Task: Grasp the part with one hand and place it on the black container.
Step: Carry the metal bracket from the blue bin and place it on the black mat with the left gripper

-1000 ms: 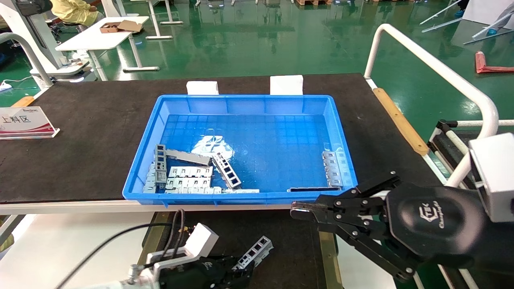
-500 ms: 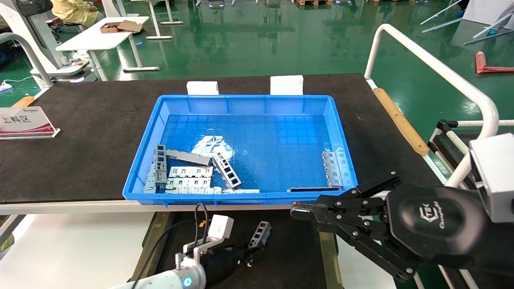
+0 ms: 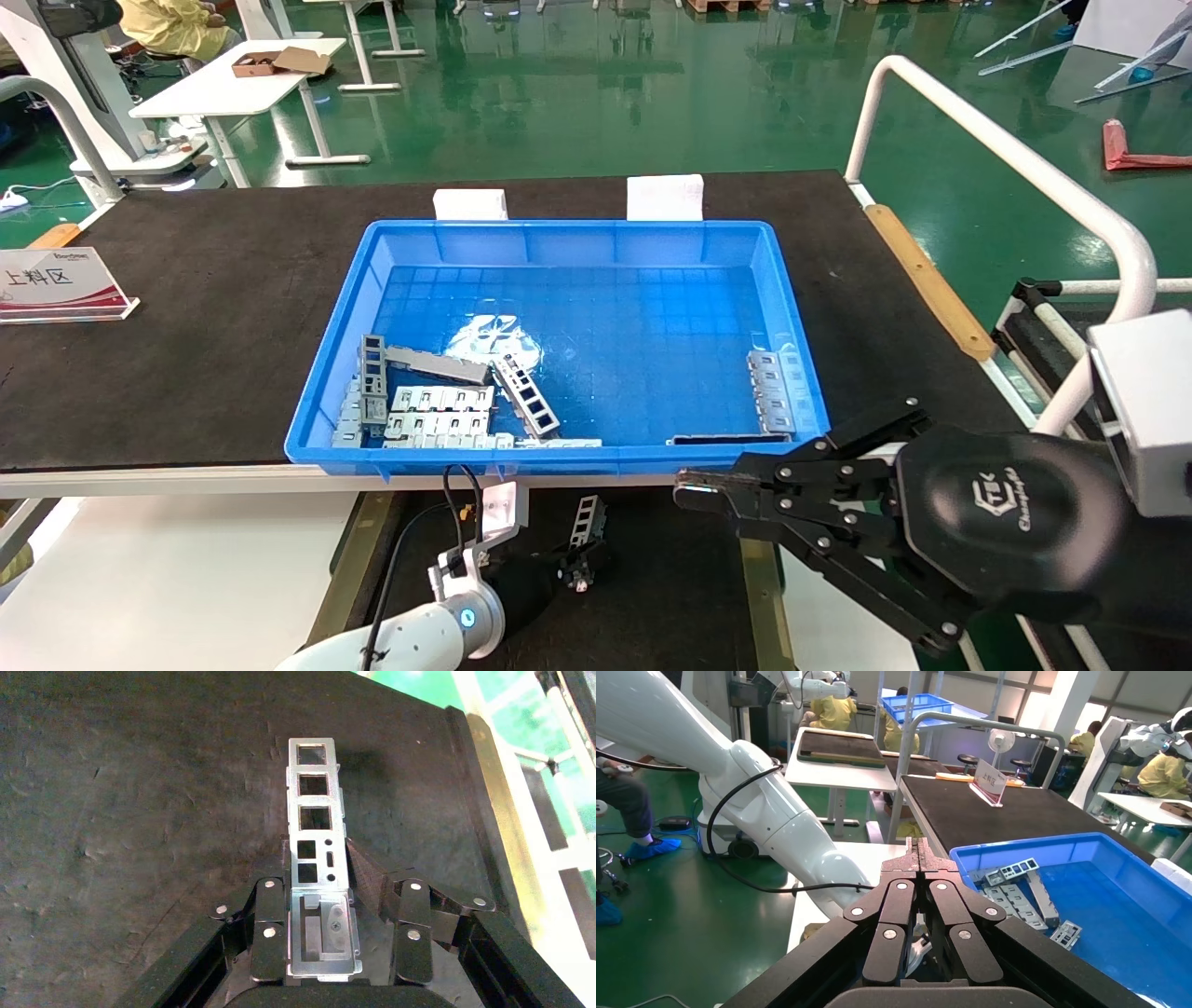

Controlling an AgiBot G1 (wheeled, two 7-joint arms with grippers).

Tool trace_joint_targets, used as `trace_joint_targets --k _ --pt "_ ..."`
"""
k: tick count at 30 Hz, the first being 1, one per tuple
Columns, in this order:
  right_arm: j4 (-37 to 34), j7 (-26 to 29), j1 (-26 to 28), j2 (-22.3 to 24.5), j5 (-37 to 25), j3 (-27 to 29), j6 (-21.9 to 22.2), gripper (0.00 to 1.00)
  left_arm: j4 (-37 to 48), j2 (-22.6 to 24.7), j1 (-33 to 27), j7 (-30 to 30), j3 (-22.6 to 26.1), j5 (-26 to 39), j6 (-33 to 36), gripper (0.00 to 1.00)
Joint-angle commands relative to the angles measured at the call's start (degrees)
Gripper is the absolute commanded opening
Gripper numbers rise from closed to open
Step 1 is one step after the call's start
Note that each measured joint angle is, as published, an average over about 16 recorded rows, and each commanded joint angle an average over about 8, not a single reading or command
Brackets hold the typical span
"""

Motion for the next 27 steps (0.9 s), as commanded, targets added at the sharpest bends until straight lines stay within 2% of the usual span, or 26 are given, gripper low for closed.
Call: trace_joint_targets --k 1,2,3,5,10,11,13,27 --pt "0.0 0.0 0.0 0.0 0.0 0.0 0.0 0.00 1.1 0.7 -0.4 -1.5 1.1 -1.3 -0.2 0.00" --pt "0.0 0.0 0.0 0.0 0.0 0.0 0.0 0.00 1.4 0.9 -0.7 -2.0 1.6 -1.8 -0.2 0.00" --pt "0.0 0.0 0.0 0.0 0.0 0.0 0.0 0.05 1.5 1.0 -0.9 -2.4 2.2 -2.2 -0.3 0.01" --pt "0.0 0.0 0.0 0.0 0.0 0.0 0.0 0.28 1.7 1.1 -1.3 -3.3 3.4 -3.0 -0.4 0.14" --pt "0.0 0.0 0.0 0.0 0.0 0.0 0.0 0.90 1.1 1.0 -2.1 -5.0 6.3 -4.6 -1.0 0.76" --pt "0.0 0.0 0.0 0.0 0.0 0.0 0.0 0.98 0.8 0.9 -2.3 -5.3 6.8 -4.9 -1.2 0.87" --pt "0.0 0.0 0.0 0.0 0.0 0.0 0.0 1.00 0.2 0.7 -2.6 -5.8 7.9 -5.5 -1.7 1.00" --pt "0.0 0.0 0.0 0.0 0.0 0.0 0.0 1.00 -6.5 -1.1 -5.3 -7.9 14.8 -10.0 -6.7 1.00"
